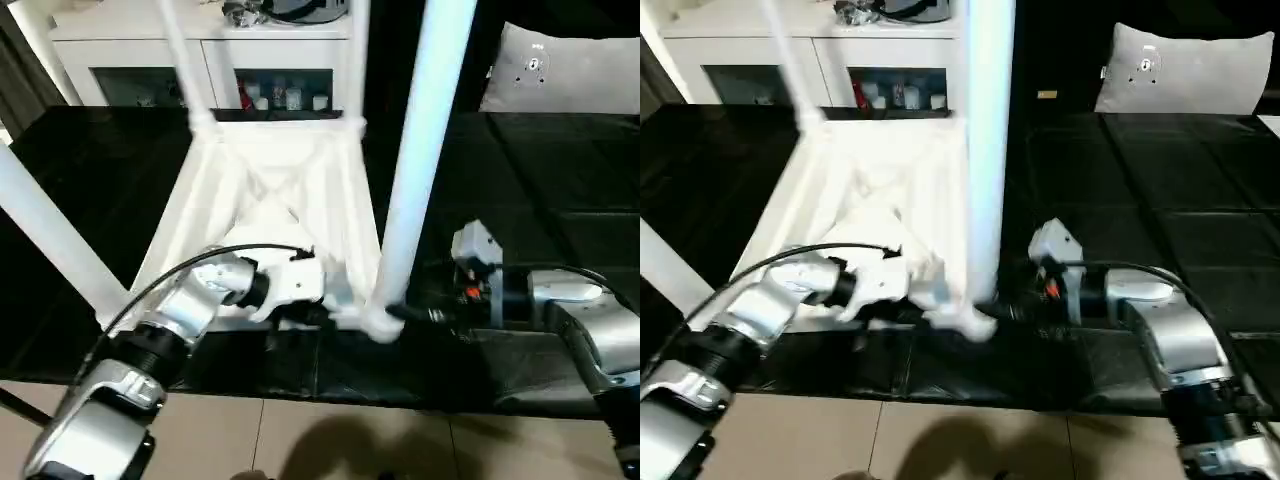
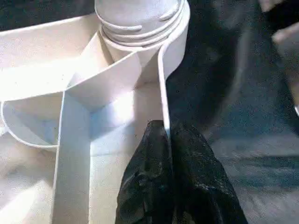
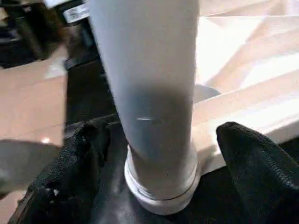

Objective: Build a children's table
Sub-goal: Rotate leg to tighten

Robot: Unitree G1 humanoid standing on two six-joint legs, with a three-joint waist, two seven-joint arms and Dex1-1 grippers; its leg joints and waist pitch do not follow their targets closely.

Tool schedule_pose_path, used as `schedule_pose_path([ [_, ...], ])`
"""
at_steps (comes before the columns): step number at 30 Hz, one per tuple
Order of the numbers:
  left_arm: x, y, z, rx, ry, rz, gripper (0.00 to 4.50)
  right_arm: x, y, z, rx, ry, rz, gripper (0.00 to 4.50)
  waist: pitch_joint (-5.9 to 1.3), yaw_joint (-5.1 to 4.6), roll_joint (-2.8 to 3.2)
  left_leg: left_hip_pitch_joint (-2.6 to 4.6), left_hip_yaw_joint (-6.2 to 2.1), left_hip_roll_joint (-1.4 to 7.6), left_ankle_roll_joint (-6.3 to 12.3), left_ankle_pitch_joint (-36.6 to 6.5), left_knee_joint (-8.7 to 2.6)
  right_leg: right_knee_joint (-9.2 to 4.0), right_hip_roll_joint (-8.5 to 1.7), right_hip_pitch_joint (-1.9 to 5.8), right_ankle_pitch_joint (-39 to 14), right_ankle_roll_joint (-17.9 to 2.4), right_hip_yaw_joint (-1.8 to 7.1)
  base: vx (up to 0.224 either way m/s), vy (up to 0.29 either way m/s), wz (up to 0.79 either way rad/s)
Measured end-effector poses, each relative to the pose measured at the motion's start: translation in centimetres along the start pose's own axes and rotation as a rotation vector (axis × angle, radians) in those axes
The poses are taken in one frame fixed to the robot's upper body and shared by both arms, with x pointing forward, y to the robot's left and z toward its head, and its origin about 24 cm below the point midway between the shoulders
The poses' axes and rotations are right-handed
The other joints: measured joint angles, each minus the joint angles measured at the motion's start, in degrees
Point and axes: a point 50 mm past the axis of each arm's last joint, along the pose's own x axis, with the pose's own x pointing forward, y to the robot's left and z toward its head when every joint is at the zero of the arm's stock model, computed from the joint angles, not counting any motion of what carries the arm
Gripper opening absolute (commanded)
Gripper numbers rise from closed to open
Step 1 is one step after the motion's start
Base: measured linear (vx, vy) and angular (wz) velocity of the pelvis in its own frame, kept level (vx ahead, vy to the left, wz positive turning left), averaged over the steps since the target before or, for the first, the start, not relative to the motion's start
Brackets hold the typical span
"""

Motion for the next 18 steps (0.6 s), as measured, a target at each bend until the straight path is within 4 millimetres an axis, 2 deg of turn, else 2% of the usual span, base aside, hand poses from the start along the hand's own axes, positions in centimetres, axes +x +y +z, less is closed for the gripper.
schedule_pose_path([
  [3, 0.1, -0.3, 0.1, 0.025, -0.004, -0.044, 0.0, 0.1, 0.4, -0.1, 0.005, 0.007, 0.07, 3.62, 0.0, 0.74, 0.0, 0.01, 0.03, 0.01, 0.01, 0.01, 0.0, 0.0, 0.0, 0.0, 0.0, 0.0, 0.01, 0.0, 0.0, 0.0],
  [6, 0.1, -0.4, 0.2, 0.047, -0.007, -0.073, 0.0, 0.6, 0.9, -0.2, 0.014, 0.009, 0.128, 3.24, 0.0, 1.34, -0.01, 0.05, 0.04, 0.02, 0.01, 0.01, 0.01, 0.01, 0.0, -0.01, 0.0, 0.0, 0.02, 0.0, 0.0, 0.0],
  [9, 0.1, -0.5, 0.2, 0.053, -0.007, -0.087, 0.0, 1.0, 1.2, -0.1, 0.018, 0.01, 0.167, 3.1, -0.01, 1.5, -0.02, 0.07, 0.06, 0.02, 0.01, 0.0, 0.01, 0.01, 0.0, 0.0, 0.0, 0.0, 0.04, 0.0, 0.0, 0.0],
  [10, 0.1, -0.5, 0.2, 0.053, -0.007, -0.091, 0.0, 1.0, 1.3, -0.1, 0.022, 0.01, 0.173, 2.88, -0.01, 1.5, -0.02, 0.07, 0.06, 0.02, 0.0, 0.0, 0.01, 0.01, 0.0, 0.0, 0.0, 0.0, 0.04, 0.0, 0.0, 0.0],
  [14, 0.1, -0.6, 0.3, 0.065, -0.009, -0.105, 0.0, 1.1, 1.4, -0.2, 0.027, 0.014, 0.182, 2.6, -0.01, 1.7, -0.02, 0.07, 0.08, 0.02, 0.0, 0.0, 0.0, 0.01, 0.0, 0.0, -0.01, 0.01, 0.04, 0.0, 0.0, 0.0],
  [15, 0.1, -0.6, 0.3, 0.066, -0.009, -0.108, 0.0, 1.1, 1.4, -0.2, 0.029, 0.015, 0.186, 2.36, -0.01, 1.74, -0.02, 0.06, 0.07, 0.02, 0.0, 0.0, 0.01, 0.01, 0.0, 0.0, -0.01, 0.01, 0.04, 0.0, 0.0, 0.0],
  [18, 0.1, -0.7, 0.3, 0.075, -0.008, -0.123, 0.0, 1.1, 1.4, -0.2, 0.031, 0.019, 0.194, 2.25, -0.01, 1.89, -0.02, 0.07, 0.08, 0.02, 0.0, 0.0, 0.01, 0.01, 0.0, 0.0, -0.01, 0.01, 0.05, 0.0, 0.0, 0.0],
])
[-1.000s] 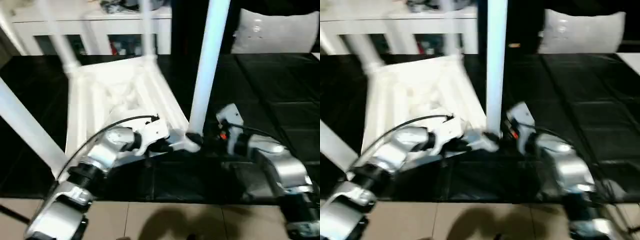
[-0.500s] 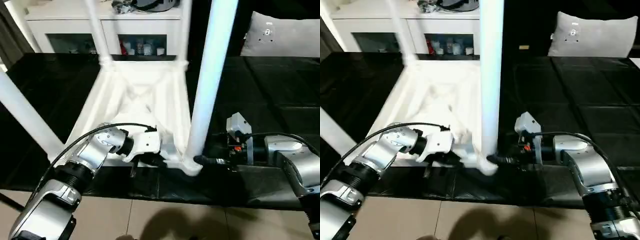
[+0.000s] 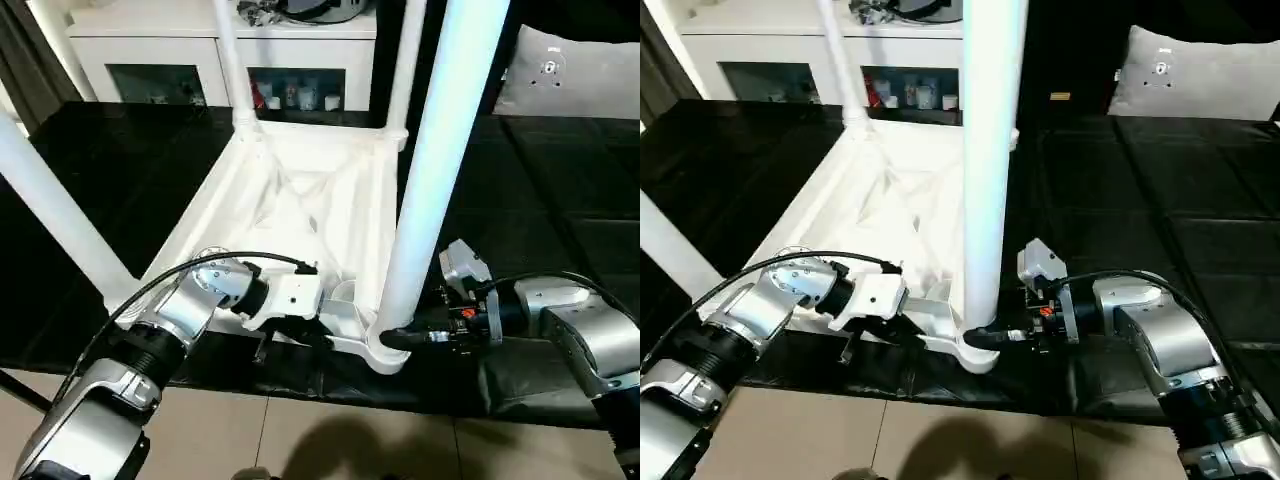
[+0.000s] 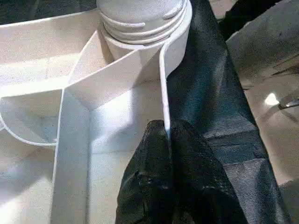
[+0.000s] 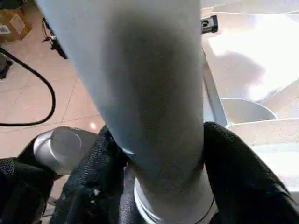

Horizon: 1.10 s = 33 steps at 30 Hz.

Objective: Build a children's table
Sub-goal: Rotate leg to tighten

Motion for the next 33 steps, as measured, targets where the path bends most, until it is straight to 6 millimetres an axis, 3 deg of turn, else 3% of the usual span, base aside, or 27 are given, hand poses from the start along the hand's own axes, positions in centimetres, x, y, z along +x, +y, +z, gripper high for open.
schedule_pose_path([
  [8, -0.1, 0.0, 0.0, -0.006, -0.003, 0.008, 0.0, 0.2, 0.2, -0.1, 0.016, -0.009, -0.013, 2.03, -0.01, 0.11, 0.0, 0.04, 0.02, 0.0, 0.0, 0.0, -0.01, 0.0, 0.0, 0.06, -0.01, 0.01, 0.01, 0.0, 0.0, 0.0],
  [11, -0.2, 0.2, -0.2, -0.044, -0.001, 0.031, 0.0, 1.1, 0.2, -0.2, 0.034, -0.051, -0.063, 2.02, -0.04, -0.27, 0.05, 0.23, 0.06, 0.02, -0.12, -0.04, -0.02, 0.02, 0.01, 0.17, 0.0, 0.01, 0.0, 0.0, 0.0, 0.0],
  [15, -0.8, 0.7, -1.0, -0.163, 0.036, 0.13, 0.0, 2.7, -0.7, 0.0, 0.078, -0.11, -0.243, 2.01, -0.12, -2.27, 0.16, 0.45, 0.1, 0.01, -0.24, -0.01, 0.11, -0.03, -0.03, 0.29, 0.0, 0.01, -0.12, 0.0, 0.0, 0.0],
  [18, -0.3, 1.5, -1.0, -0.244, 0.042, 0.243, 0.0, 3.5, -2.0, 0.3, 0.124, -0.129, -0.423, 2.01, -0.13, -4.74, 0.28, 0.46, -0.19, 0.07, -0.24, -0.02, 0.33, -0.57, -0.06, 0.52, -0.01, 0.03, -0.66, 0.0, 0.0, 0.0],
  [19, 0.0, 1.8, -0.9, -0.266, 0.042, 0.287, 0.0, 3.7, -2.5, 0.5, 0.138, -0.129, -0.489, 2.01, -0.12, -5.61, 0.39, 0.44, -0.34, 0.18, -0.24, -0.02, 0.4, -1.05, -0.04, 0.65, 0.0, 0.04, -1.07, 0.0, 0.0, 0.0],
  [20, 0.6, 2.3, -0.7, -0.305, 0.033, 0.345, 0.0, 4.0, -3.2, 0.7, 0.157, -0.133, -0.582, 2.01, -0.05, -6.72, 0.81, 0.4, -0.51, 0.59, -0.23, -0.03, 0.43, -2.06, -0.05, 1.1, 0.0, 0.04, -2.07, 0.0, 0.0, 0.0],
  [22, 1.5, 3.0, -0.3, -0.36, 0.023, 0.42, 0.0, 4.5, -4.1, 1.1, 0.173, -0.127, -0.706, 2.01, 0.16, -8.21, 1.09, 0.11, -1.15, 0.91, -0.22, -0.04, 0.4, -2.56, -0.07, 1.67, -0.02, 0.07, -2.71, -0.028, 0.006, -0.04],
  [23, 1.9, 3.4, 0.1, -0.381, 0.02, 0.456, 0.0, 4.5, -4.5, 1.2, 0.176, -0.124, -0.769, 2.01, 0.44, -8.63, 0.83, 0.57, -1.12, 0.84, -0.22, -0.04, 0.42, -0.47, -0.01, 1.58, -1.36, 0.67, -1.62, -0.057, 0.012, -0.07],
  [24, 2.3, 3.5, 0.3, -0.394, 0.02, 0.474, 0.0, 4.6, -4.7, 1.1, 0.177, -0.123, -0.804, 2.01, 0.59, -8.67, 0.0, 1.33, -0.71, 0.26, -0.23, -0.05, 0.44, 1.86, -0.1, 1.49, -2.3, 0.67, 0.33, 0.0, 0.0, 0.0],
  [25, 2.5, 3.5, 0.3, -0.401, 0.021, 0.484, 0.0, 4.7, -4.8, 1.0, 0.176, -0.121, -0.826, 2.01, 0.7, -8.55, -0.87, 2.3, -0.3, -0.47, -0.39, -0.17, 0.74, 2.48, -0.09, 1.01, -2.29, 0.72, 1.42, 0.067, -0.048, 0.14],
  [26, 2.6, 3.6, 0.4, -0.41, 0.02, 0.499, 0.0, 4.9, -4.9, 1.1, 0.172, -0.126, -0.845, 2.01, 0.85, -8.38, -1.23, 2.55, -0.21, -0.93, -0.88, -1.09, 1.64, 2.93, -0.18, 0.52, -2.16, 0.7, 1.35, 0.067, -0.048, 0.14],
  [27, 2.6, 3.7, 0.4, -0.41, 0.017, 0.505, 0.0, 5.0, -5.0, 1.3, 0.168, -0.134, -0.852, 2.01, 0.86, -8.05, -1.11, 1.93, -0.52, -1.01, 0.12, -1.84, 2.08, 2.87, -0.31, 0.36, -2.21, 0.62, 0.86, 0.136, -0.026, -0.17],
  [28, 2.5, 3.8, 0.6, -0.408, 0.014, 0.51, 0.0, 5.0, -5.1, 1.5, 0.169, -0.154, -0.861, 2.32, 0.72, -7.34, -0.6, 0.85, -1.41, -1.19, 0.31, -1.92, 1.69, 2.72, -0.37, -0.02, -2.21, 0.62, 0.22, 0.099, -0.008, -0.33],
  [29, 2.4, 4.0, 0.8, -0.403, 0.011, 0.516, 0.0, 4.9, -5.2, 1.6, 0.167, -0.171, -0.87, 2.51, 0.45, -7.21, -0.06, 0.28, -2.12, -1.21, -0.07, -1.68, 1.69, 2.49, -0.37, -0.23, -2.21, 0.62, -0.46, 0.099, -0.008, -0.33],
  [32, 2.6, 4.1, 1.4, -0.388, -0.004, 0.514, 0.0, 4.5, -5.3, 1.5, 0.167, -0.179, -0.878, 2.74, 0.37, -6.99, -0.19, -0.29, -2.15, -0.51, -0.99, -0.6, 1.27, 1.68, 0.06, -0.3, -1.27, -0.04, -0.57, 0.0, 0.0, 0.0],
  [33, 2.7, 4.1, 1.6, -0.378, -0.007, 0.506, 0.0, 4.4, -5.3, 1.5, 0.166, -0.177, -0.876, 2.81, 0.38, -6.92, -0.21, -0.36, -2.06, -0.64, -0.88, -0.68, 1.32, 1.5, -0.01, -0.29, -0.76, -0.1, -0.39, 0.0, 0.0, 0.0],
])
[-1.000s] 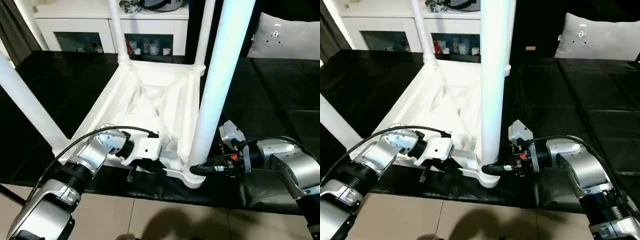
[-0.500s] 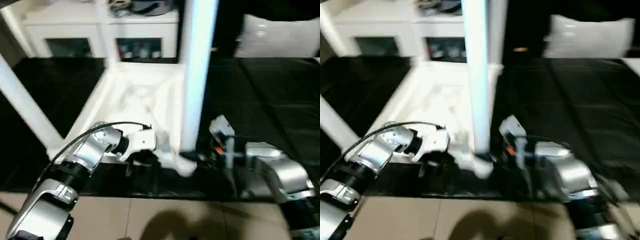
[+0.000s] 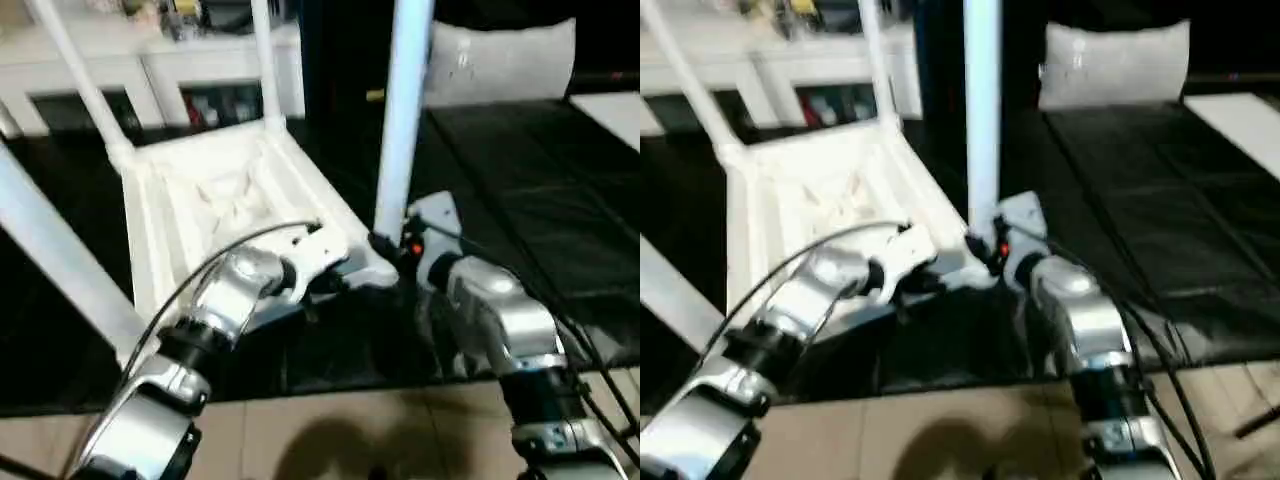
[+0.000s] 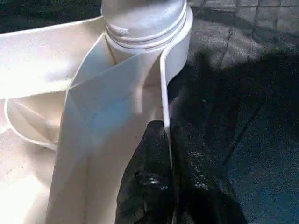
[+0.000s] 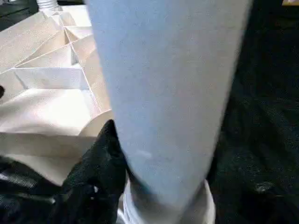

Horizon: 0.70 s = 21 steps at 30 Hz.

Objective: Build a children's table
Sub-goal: Rotate leg to tighten

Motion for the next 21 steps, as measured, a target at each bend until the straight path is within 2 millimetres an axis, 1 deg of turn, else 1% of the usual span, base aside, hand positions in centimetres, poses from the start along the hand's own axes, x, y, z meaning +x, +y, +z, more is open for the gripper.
schedule_pose_path([
  [2, -0.2, 0.0, 0.0, 0.032, -0.002, -0.016, 0.0, -0.3, -0.2, -0.1, -0.015, 0.002, 0.031, 2.99, -0.04, 0.32, 0.13, -0.19, 0.07, 0.02, 0.12, -0.06, -0.21, -0.59, 0.02, 0.01, 0.28, -0.01, -0.02, 0.0, 0.0, 0.0],
  [7, -1.0, 0.2, -0.3, 0.114, 0.003, -0.065, 0.0, -1.5, -0.5, -0.5, -0.061, 0.004, 0.147, 3.44, -0.03, 1.31, 0.16, -0.19, 0.12, 0.12, 0.5, 0.01, -0.41, -0.62, 0.1, -0.04, 0.46, -0.33, -0.06, 0.0, 0.0, 0.0],
  [10, -1.6, 0.3, -0.7, 0.16, 0.011, -0.112, 0.0, -2.5, -0.6, -0.7, -0.109, 0.017, 0.233, 3.71, -0.02, 2.23, 0.22, -0.18, 0.25, 0.2, 0.49, 0.03, -0.44, -0.63, 0.08, -0.04, 0.42, -0.28, -0.08, 0.0, 0.0, 0.0],
  [11, -1.9, 0.3, -0.9, 0.182, 0.01, -0.139, 0.0, -3.2, -0.8, -0.9, -0.119, 0.022, 0.284, 3.71, -0.01, 2.79, 0.21, -0.17, 0.29, 0.22, 0.49, 0.03, -0.44, -0.64, 0.08, -0.03, 0.26, 0.0, -0.05, 0.0, 0.0, 0.0],
  [13, -2.1, 0.2, -1.0, 0.206, 0.008, -0.163, 0.0, -3.4, -0.6, -0.8, -0.129, 0.016, 0.336, 3.91, -0.02, 3.1, 0.23, -0.14, 0.38, 0.21, 0.46, 0.02, -0.42, -0.62, 0.03, -0.03, 0.27, 0.0, 0.0, 0.0, 0.0, 0.0],
  [14, -2.3, 0.2, -1.1, 0.215, 0.006, -0.19, 0.0, -3.8, -0.7, -0.7, -0.163, 0.033, 0.378, 4.07, -0.03, 3.32, 0.24, -0.13, 0.45, 0.22, 0.44, 0.01, -0.42, -0.62, 0.0, 0.0, 0.27, 0.0, 0.03, 0.0, 0.0, 0.0],
  [17, -2.8, 0.1, -1.5, 0.242, 0.009, -0.25, 0.0, -4.9, -1.7, -0.4, -0.234, 0.059, 0.423, 4.07, -0.03, 3.84, 0.23, -0.09, 0.59, 0.31, 0.4, -0.01, -0.42, -0.62, -0.01, 0.04, 0.26, 0.01, 0.04, 0.0, 0.0, 0.0],
  [19, -2.9, 0.0, -1.5, 0.263, 0.006, -0.277, 0.0, -5.3, -1.8, -0.3, -0.258, 0.07, 0.464, 4.07, -0.03, 4.09, 0.23, -0.09, 0.6, 0.33, 0.42, 0.0, -0.43, -0.61, -0.01, 0.04, 0.25, 0.02, 0.03, 0.0, 0.0, 0.0],
  [20, -3.1, -0.1, -1.6, 0.286, 0.003, -0.309, 0.0, -5.9, -1.9, -0.4, -0.266, 0.093, 0.524, 3.92, -0.03, 4.47, 0.23, -0.09, 0.6, 0.34, 0.48, 0.04, -0.44, -0.6, 0.0, 0.04, 0.23, 0.05, 0.02, 0.0, 0.0, 0.0],
  [21, -3.3, -0.3, -1.8, 0.296, 0.003, -0.33, 0.0, -6.1, -2.0, -0.5, -0.26, 0.098, 0.555, 3.92, -0.03, 4.62, 0.23, -0.09, 0.6, 0.34, 0.49, 0.04, -0.45, -0.6, 0.0, 0.04, 0.23, 0.05, 0.02, 0.0, 0.0, 0.0],
])
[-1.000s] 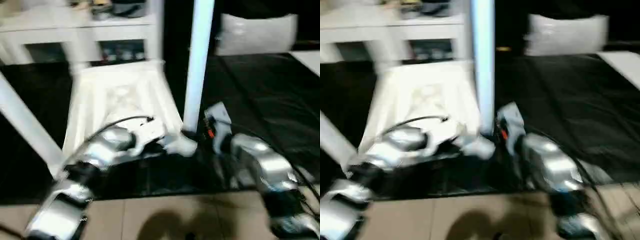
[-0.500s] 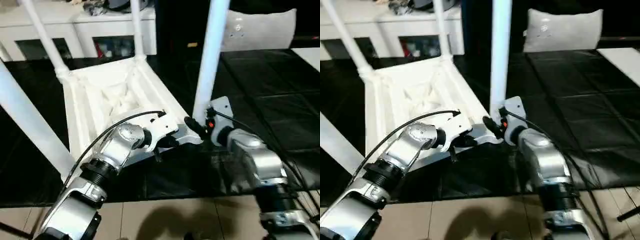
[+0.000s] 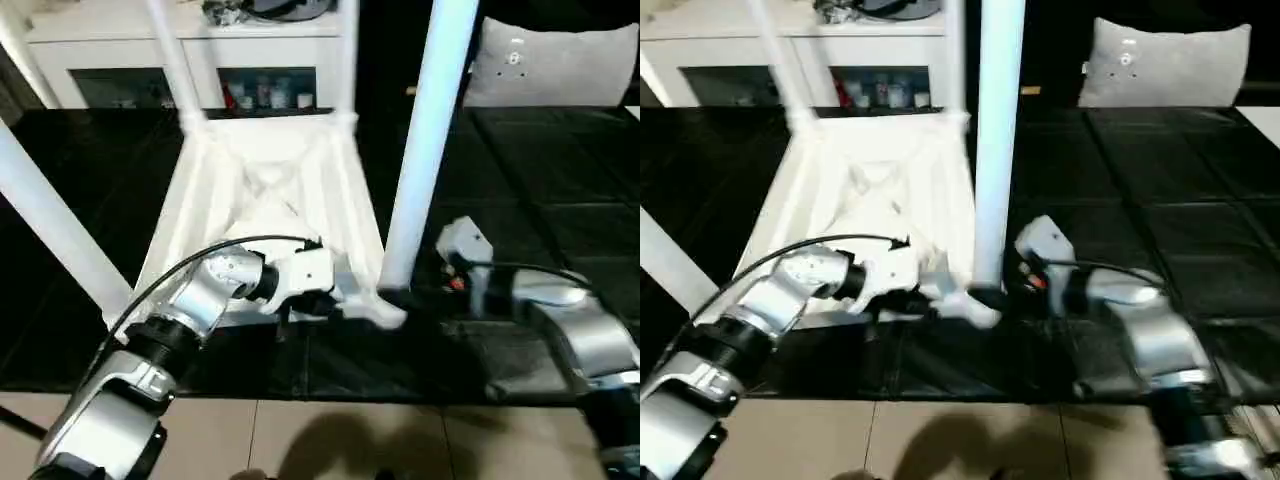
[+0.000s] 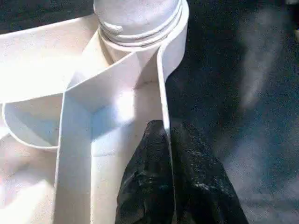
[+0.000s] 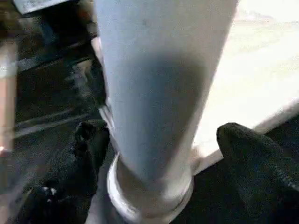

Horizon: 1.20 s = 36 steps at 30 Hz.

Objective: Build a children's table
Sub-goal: Rotate leg to tighten

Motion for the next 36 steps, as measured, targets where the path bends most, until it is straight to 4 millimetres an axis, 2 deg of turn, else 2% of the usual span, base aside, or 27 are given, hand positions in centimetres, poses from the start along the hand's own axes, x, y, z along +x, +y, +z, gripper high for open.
schedule_pose_path([
  [8, -0.2, -0.9, 0.0, 0.049, -0.025, -0.13, 0.0, -0.3, 1.0, 0.0, 0.026, -0.028, 0.201, 3.09, -0.01, 1.63, -0.02, 0.04, 0.2, 0.12, -0.03, 0.04, 0.01, 0.04, 0.0, 0.0, 0.01, -0.02, 0.02, 0.0, 0.0, 0.0],
  [11, -0.3, -1.1, -0.1, 0.062, -0.025, -0.159, 0.0, 0.0, 1.5, -0.1, 0.033, -0.03, 0.253, 2.91, -0.01, 1.71, -0.02, 0.05, 0.26, 0.15, -0.03, 0.04, 0.01, 0.04, -0.01, 0.0, 0.01, -0.01, 0.04, 0.0, 0.0, 0.0],
  [14, -0.4, -1.2, -0.1, 0.076, -0.026, -0.17, 0.0, 0.1, 1.7, -0.2, 0.041, -0.016, 0.293, 2.51, -0.02, 1.73, -0.03, 0.06, 0.33, 0.18, -0.03, 0.04, 0.02, 0.04, -0.02, 0.0, 0.01, -0.01, 0.05, 0.0, 0.0, 0.0],
  [16, -0.4, -1.2, -0.1, 0.079, -0.026, -0.173, 0.0, 0.0, 1.8, -0.4, 0.049, -0.003, 0.305, 2.51, -0.02, 1.75, -0.03, 0.06, 0.35, 0.21, -0.04, 0.03, 0.02, 0.04, -0.02, 0.01, 0.0, 0.0, 0.04, 0.0, 0.0, 0.0],
  [19, -0.5, -1.2, -0.1, 0.084, -0.025, -0.179, 0.0, 0.0, 1.9, -0.4, 0.054, 0.002, 0.315, 2.13, -0.02, 1.75, -0.03, 0.07, 0.37, 0.23, -0.04, 0.03, 0.02, 0.04, -0.01, 0.0, -0.01, 0.01, 0.03, 0.0, 0.0, 0.0],
  [28, -0.6, -1.4, -0.4, 0.049, -0.04, -0.179, 0.0, 0.6, 2.3, -0.4, 0.092, -0.016, 0.308, 1.97, -0.03, 1.58, -0.03, 0.27, 0.74, 0.41, -0.08, 0.01, 0.01, 0.07, 0.03, 0.03, 0.0, 0.01, 0.12, 0.0, 0.0, 0.0],
  [32, -0.9, -1.0, -0.9, -0.044, -0.016, -0.099, 0.0, 1.7, 2.2, -0.4, 0.121, -0.044, 0.194, 1.97, -0.03, 1.16, -0.03, 0.77, 1.3, 0.69, -0.44, -0.03, 0.0, 0.06, 0.04, 0.31, 0.0, 0.02, 0.15, 0.0, 0.0, 0.0],
  [33, -1.0, -0.7, -1.1, -0.079, -0.003, -0.058, 0.0, 2.2, 1.9, -0.4, 0.135, -0.052, 0.137, 1.97, -0.03, 0.71, -0.04, 0.86, 1.35, 0.71, -0.49, 0.0, -0.01, 0.06, 0.04, 0.37, 0.0, 0.02, 0.15, 0.0, 0.0, 0.0],
  [36, -0.5, 0.1, -1.1, -0.174, 0.007, 0.079, 0.0, 3.7, 0.6, 0.0, 0.175, -0.062, -0.076, 1.95, -0.02, -1.87, -0.04, 0.9, 1.27, 0.73, -0.55, 0.05, 0.04, -0.22, 0.02, 0.36, -0.01, 0.03, -0.05, 0.0, 0.0, 0.0],
])
